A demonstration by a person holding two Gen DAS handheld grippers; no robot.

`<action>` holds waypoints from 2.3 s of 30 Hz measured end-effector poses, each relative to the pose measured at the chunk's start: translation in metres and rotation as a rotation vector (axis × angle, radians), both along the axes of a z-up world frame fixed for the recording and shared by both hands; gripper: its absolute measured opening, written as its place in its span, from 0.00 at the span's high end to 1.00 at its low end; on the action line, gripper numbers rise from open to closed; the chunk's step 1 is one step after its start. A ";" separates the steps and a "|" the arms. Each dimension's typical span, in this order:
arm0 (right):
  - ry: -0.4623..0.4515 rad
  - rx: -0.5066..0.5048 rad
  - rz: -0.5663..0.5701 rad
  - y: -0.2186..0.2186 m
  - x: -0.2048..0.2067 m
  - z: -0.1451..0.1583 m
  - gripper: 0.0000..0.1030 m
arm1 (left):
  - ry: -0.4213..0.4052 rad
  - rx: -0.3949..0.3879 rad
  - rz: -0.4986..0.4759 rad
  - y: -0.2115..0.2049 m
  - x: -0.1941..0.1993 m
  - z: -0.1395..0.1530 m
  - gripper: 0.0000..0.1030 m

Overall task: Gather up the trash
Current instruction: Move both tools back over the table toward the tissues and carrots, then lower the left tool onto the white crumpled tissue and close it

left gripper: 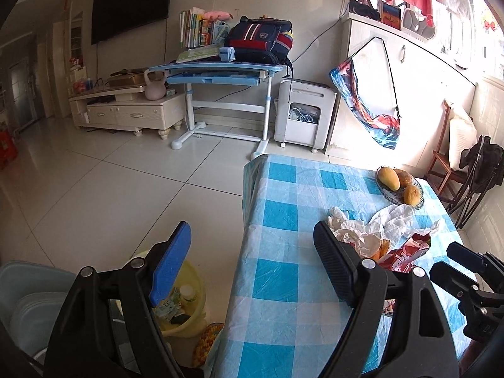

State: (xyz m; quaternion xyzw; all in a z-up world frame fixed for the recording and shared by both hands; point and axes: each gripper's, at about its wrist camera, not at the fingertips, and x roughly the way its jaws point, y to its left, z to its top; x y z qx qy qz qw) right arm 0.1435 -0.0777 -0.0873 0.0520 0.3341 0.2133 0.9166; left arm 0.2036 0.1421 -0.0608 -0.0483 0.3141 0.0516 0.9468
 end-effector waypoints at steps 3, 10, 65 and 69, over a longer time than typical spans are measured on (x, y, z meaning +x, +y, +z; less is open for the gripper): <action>0.032 0.056 0.099 0.030 0.008 -0.014 0.37 | -0.015 -0.024 0.068 0.018 -0.001 0.002 0.25; 0.149 -0.038 0.132 0.044 0.011 -0.054 0.37 | -0.005 -0.087 0.132 0.044 0.001 -0.001 0.25; 0.229 0.027 -0.111 -0.024 0.025 -0.078 0.30 | 0.367 -0.121 -0.217 -0.029 0.035 -0.092 0.70; 0.247 -0.009 -0.177 -0.031 0.038 -0.079 0.40 | 0.358 -0.058 -0.205 -0.036 0.035 -0.097 0.48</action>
